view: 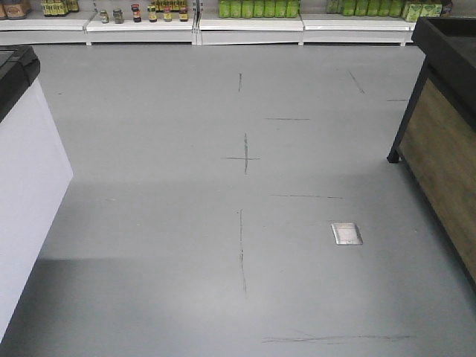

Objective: Pick three apples into basket with both arms
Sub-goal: 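Drive the base forward across the grey floor toward the produce tables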

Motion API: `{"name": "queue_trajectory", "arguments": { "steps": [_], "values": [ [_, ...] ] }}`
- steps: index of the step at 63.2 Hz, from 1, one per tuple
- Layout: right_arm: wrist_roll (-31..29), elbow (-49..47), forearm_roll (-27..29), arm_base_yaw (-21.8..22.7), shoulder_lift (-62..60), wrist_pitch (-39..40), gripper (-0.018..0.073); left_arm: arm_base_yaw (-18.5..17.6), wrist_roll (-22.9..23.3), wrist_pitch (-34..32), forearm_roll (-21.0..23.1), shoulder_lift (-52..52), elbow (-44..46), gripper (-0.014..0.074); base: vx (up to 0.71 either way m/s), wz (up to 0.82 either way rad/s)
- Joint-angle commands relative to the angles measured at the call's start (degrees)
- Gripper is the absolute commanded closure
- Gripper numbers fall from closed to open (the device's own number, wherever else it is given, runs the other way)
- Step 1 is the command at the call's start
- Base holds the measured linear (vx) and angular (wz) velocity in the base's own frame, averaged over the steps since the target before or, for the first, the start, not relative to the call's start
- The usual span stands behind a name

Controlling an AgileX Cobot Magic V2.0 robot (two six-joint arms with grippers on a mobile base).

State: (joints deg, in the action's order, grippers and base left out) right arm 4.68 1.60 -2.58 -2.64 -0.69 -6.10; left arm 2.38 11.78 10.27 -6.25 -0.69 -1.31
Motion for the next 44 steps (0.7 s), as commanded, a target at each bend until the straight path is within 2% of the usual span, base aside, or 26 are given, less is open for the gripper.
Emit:
{"name": "queue_trajectory", "arguments": {
  "steps": [1,44],
  "values": [
    [-0.30,0.80,-0.61,0.38,-0.74,3.87,0.0564,0.00,0.51,-4.09,-0.09,-0.91,-0.48,0.0603,0.12,-0.05],
    [-0.30,0.80,-0.61,0.38,-0.74,3.87,0.0564,0.00,0.51,-4.09,-0.09,-0.91,-0.48,0.0603,0.11,0.07]
  ]
}}
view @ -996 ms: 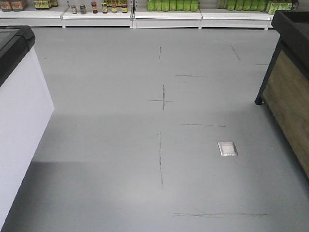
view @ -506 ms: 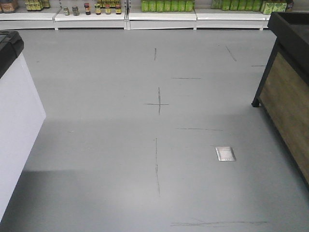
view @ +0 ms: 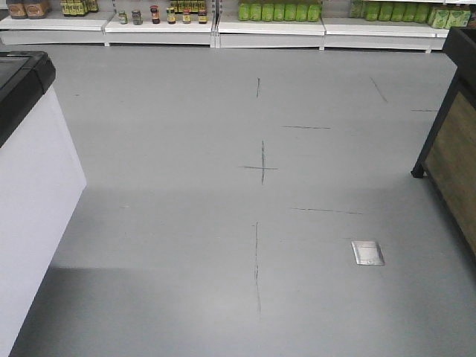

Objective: Pick three apples into basket with both arms
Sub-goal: 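Drive the base forward across the grey floor toward the produce tables, then turn the base and drive up to the table holding the light-blue basket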

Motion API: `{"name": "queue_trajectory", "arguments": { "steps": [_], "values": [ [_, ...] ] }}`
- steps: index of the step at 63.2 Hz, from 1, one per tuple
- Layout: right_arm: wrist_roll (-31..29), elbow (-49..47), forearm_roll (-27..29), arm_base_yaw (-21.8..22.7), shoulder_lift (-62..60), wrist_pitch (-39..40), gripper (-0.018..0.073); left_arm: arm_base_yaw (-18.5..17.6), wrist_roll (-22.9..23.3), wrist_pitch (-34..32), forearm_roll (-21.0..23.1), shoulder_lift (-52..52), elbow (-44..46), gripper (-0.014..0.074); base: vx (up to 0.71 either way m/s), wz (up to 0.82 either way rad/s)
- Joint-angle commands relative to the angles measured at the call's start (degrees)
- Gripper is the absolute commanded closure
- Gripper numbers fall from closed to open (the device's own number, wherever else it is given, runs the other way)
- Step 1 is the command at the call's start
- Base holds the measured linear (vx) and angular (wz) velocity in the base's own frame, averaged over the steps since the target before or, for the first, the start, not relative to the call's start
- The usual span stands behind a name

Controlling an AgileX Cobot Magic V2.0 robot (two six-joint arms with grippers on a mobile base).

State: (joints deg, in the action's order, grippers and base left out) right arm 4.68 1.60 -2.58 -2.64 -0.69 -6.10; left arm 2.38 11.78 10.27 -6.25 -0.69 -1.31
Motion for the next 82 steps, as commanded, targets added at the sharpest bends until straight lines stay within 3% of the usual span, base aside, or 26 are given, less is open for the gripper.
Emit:
{"name": "queue_trajectory", "arguments": {
  "steps": [1,41,82],
  "values": [
    [-0.30,0.80,-0.61,0.38,-0.74,3.87,0.0564,0.00,0.51,-4.09,-0.09,-0.91,-0.48,0.0603,0.12,0.07],
    [-0.30,0.80,-0.61,0.38,-0.74,3.87,0.0564,0.00,0.51,-4.09,-0.09,-0.91,-0.48,0.0603,0.14,0.01],
    [-0.30,0.80,-0.61,0.38,-0.74,3.87,0.0564,0.00,0.51,-4.09,-0.09,-0.91,-0.48,0.0603,0.18,-0.19]
  ]
}}
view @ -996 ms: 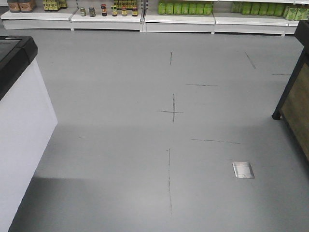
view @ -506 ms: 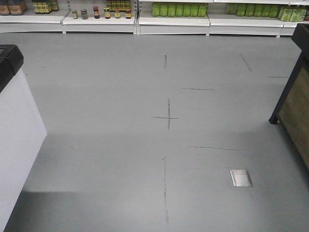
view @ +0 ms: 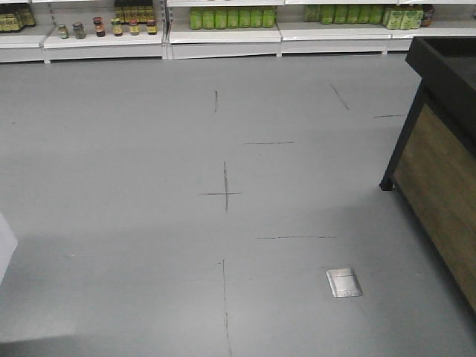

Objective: Pick three apples into basket with both arms
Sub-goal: 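Turn the base and drive up to the table holding the light-blue basket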

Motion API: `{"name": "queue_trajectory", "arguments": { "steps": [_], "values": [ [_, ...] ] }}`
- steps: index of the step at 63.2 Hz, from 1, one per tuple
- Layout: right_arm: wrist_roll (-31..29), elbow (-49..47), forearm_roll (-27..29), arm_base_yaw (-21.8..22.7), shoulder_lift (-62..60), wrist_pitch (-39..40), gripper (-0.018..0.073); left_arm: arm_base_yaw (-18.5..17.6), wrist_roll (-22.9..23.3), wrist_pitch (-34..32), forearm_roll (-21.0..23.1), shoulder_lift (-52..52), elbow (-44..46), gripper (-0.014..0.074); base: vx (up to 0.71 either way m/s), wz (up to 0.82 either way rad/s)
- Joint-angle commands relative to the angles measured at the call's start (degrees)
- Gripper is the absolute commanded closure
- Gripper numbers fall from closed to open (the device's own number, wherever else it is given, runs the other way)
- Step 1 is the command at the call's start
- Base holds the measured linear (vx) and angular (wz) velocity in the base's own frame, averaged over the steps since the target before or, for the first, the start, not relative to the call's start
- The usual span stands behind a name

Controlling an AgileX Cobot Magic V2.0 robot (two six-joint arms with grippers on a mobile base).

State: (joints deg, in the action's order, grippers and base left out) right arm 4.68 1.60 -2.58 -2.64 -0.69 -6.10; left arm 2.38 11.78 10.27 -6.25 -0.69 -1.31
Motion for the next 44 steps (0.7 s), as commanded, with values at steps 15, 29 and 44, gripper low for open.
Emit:
{"name": "queue_trajectory", "arguments": {
  "steps": [15,29,44],
  "values": [
    [-0.30,0.80,-0.61,0.38,-0.74,3.87,0.0564,0.00,0.51,-4.09,-0.09,-0.91,-0.48,0.0603,0.19,-0.29],
    [-0.30,0.80,-0.61,0.38,-0.74,3.87,0.0564,0.00,0.51,-4.09,-0.09,-0.91,-0.48,0.0603,0.17,-0.32],
    [-0.30,0.80,-0.61,0.38,-0.74,3.87,0.0564,0.00,0.51,-4.09,-0.09,-0.91,-0.48,0.0603,0.15,-0.37]
  ]
}}
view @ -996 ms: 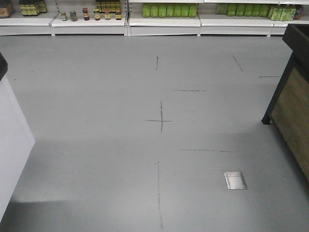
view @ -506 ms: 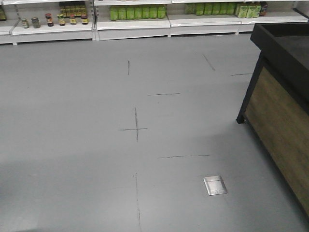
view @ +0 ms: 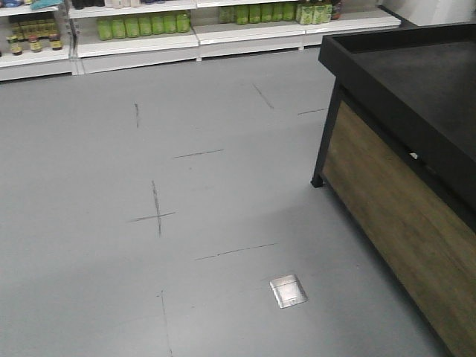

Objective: Pick three apples into basket with both arms
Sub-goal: 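Turn the base and drive up to the table holding the light-blue basket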

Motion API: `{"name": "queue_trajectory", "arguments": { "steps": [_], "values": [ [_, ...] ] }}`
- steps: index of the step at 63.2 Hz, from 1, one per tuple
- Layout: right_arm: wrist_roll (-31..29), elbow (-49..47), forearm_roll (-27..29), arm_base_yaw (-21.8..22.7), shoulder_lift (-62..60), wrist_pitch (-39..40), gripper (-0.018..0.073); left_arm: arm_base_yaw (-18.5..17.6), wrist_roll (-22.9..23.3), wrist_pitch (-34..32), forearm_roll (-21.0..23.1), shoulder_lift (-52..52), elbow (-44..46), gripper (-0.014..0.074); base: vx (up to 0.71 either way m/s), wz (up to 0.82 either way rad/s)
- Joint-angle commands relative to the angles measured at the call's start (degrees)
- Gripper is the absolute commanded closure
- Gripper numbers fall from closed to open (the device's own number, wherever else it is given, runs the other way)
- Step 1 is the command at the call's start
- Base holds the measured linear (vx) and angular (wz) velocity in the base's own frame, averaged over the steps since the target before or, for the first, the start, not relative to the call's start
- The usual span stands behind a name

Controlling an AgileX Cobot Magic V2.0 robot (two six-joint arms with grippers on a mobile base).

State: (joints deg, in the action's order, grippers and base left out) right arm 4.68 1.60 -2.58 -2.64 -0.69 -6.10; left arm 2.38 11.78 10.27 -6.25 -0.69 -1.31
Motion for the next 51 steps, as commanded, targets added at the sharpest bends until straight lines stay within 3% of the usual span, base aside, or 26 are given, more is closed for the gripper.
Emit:
{"name": "queue_trajectory", "arguments": {
  "steps": [1,51],
  "values": [
    [-0.30,0.80,-0.61,0.38,-0.74,3.87,0.0564,0.00,0.51,-4.09,-0.09,-0.91,-0.48,0.0603,0.14,-0.41],
    [-0.30,0.80,-0.61,0.38,-0.74,3.87,0.0564,0.00,0.51,-4.09,-0.09,-0.91,-0.48,0.0603,0.11,-0.45]
  ]
}}
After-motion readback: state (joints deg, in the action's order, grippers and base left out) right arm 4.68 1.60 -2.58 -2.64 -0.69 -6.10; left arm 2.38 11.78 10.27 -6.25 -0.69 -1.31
